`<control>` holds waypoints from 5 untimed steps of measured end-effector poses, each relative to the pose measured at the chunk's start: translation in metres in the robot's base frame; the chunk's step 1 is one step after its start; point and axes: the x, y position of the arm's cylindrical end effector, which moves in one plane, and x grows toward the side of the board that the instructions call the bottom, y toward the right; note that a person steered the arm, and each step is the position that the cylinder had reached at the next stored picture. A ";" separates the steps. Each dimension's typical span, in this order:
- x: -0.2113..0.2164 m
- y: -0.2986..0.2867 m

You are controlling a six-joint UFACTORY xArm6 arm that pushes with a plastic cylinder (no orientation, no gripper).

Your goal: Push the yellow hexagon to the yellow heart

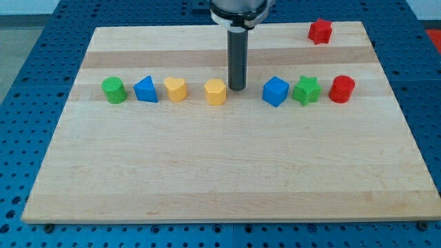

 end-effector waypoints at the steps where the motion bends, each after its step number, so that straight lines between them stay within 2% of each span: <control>1: 0.003 0.010; 3: 0.028 0.010; 5: 0.032 0.010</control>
